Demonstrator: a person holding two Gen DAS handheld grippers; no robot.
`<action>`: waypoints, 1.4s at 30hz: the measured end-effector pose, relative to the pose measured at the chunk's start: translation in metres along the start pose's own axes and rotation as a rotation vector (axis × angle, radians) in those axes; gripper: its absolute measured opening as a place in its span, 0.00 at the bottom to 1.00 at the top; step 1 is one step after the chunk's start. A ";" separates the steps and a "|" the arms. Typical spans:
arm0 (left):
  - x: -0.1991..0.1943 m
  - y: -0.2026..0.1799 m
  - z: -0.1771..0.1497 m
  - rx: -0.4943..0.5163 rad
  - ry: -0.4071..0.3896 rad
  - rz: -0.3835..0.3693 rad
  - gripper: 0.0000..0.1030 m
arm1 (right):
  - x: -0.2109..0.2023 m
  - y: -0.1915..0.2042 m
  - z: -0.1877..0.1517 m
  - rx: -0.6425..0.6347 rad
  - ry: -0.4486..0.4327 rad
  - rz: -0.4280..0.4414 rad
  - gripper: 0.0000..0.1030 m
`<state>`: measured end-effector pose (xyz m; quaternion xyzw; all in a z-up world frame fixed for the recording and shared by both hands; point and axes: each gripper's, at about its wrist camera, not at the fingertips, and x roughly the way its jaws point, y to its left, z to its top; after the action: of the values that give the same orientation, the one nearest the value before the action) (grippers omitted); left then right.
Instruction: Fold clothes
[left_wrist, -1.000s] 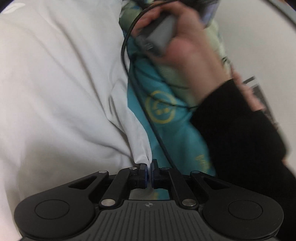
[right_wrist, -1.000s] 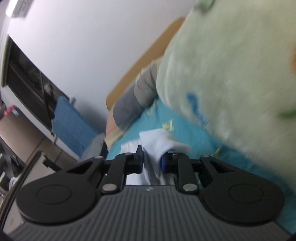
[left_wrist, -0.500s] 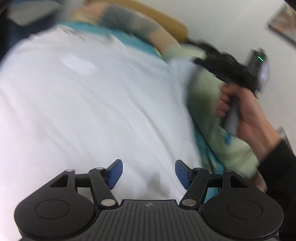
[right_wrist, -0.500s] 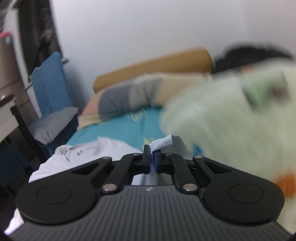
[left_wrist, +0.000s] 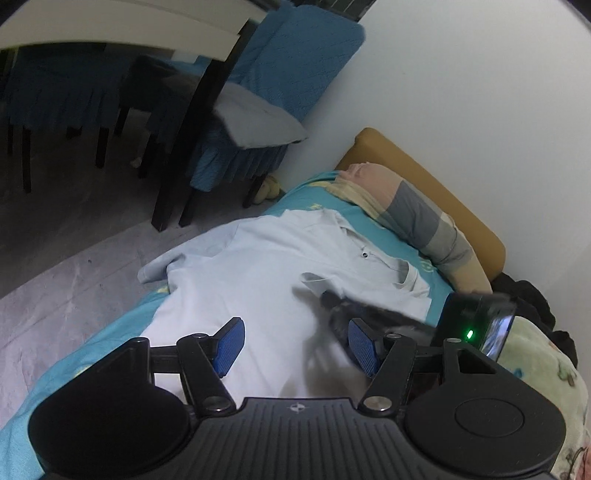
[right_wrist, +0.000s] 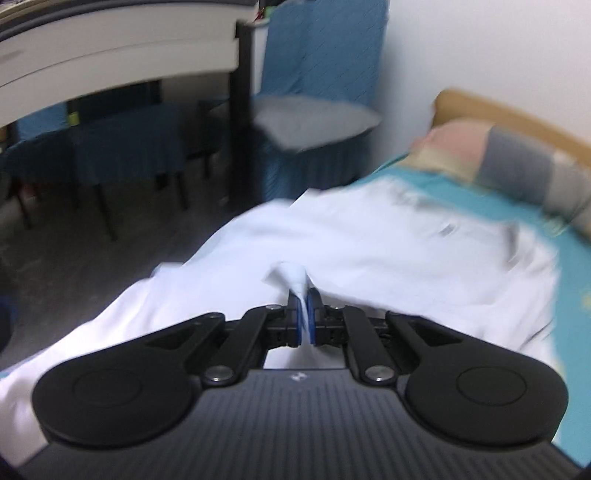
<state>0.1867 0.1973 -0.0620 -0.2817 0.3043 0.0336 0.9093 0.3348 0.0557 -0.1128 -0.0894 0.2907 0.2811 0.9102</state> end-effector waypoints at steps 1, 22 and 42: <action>-0.001 0.004 0.005 0.006 0.002 -0.009 0.62 | 0.000 -0.003 -0.002 0.027 0.022 0.007 0.16; 0.007 -0.076 -0.052 0.451 0.115 -0.069 0.71 | -0.283 -0.010 -0.112 0.349 -0.073 -0.177 0.72; 0.174 -0.157 -0.090 1.121 -0.055 0.226 0.61 | -0.286 -0.089 -0.125 0.496 -0.346 -0.293 0.72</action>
<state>0.3162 -0.0014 -0.1438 0.2789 0.2802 -0.0285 0.9181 0.1328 -0.1903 -0.0490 0.1429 0.1755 0.0789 0.9708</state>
